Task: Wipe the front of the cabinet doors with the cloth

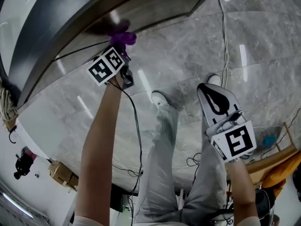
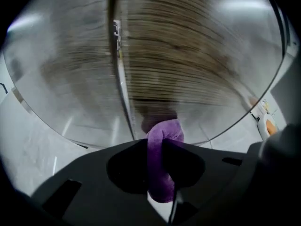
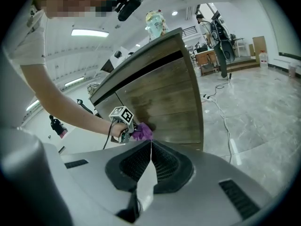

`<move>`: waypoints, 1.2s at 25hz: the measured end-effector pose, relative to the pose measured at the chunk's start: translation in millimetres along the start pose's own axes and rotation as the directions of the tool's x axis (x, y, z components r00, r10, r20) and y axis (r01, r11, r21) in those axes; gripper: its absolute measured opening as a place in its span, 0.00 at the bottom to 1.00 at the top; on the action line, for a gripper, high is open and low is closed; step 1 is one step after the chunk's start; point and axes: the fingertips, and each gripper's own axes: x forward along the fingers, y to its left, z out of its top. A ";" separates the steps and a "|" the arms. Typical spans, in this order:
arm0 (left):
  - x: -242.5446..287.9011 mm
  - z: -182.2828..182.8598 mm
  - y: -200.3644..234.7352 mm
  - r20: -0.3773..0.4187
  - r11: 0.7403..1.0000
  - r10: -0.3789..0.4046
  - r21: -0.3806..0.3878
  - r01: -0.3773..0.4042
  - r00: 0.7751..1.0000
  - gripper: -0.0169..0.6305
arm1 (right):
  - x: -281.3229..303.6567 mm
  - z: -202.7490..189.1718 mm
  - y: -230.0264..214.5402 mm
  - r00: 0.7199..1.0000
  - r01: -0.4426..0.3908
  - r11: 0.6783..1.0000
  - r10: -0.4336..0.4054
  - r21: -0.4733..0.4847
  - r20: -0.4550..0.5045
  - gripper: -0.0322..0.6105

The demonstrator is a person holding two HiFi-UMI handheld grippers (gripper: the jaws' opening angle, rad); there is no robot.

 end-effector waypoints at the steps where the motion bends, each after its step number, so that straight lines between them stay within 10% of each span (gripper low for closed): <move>1: -2.9 0.1 12.5 0.002 1.000 0.013 -0.007 -0.013 1.000 0.16 | 4.9 -0.3 7.1 1.000 -0.009 1.000 0.009 0.004 0.001 0.09; 12: -16.4 -25.9 21.1 -0.008 0.996 0.090 0.005 -0.090 0.996 0.16 | 0.5 11.8 9.7 0.997 -0.074 0.997 0.074 0.003 0.010 0.09; 30: 125.3 -75.6 -284.5 -0.164 0.939 -0.173 0.270 0.213 0.971 0.16 | -110.8 -48.6 -169.8 0.990 0.144 0.977 -0.144 0.154 -0.010 0.09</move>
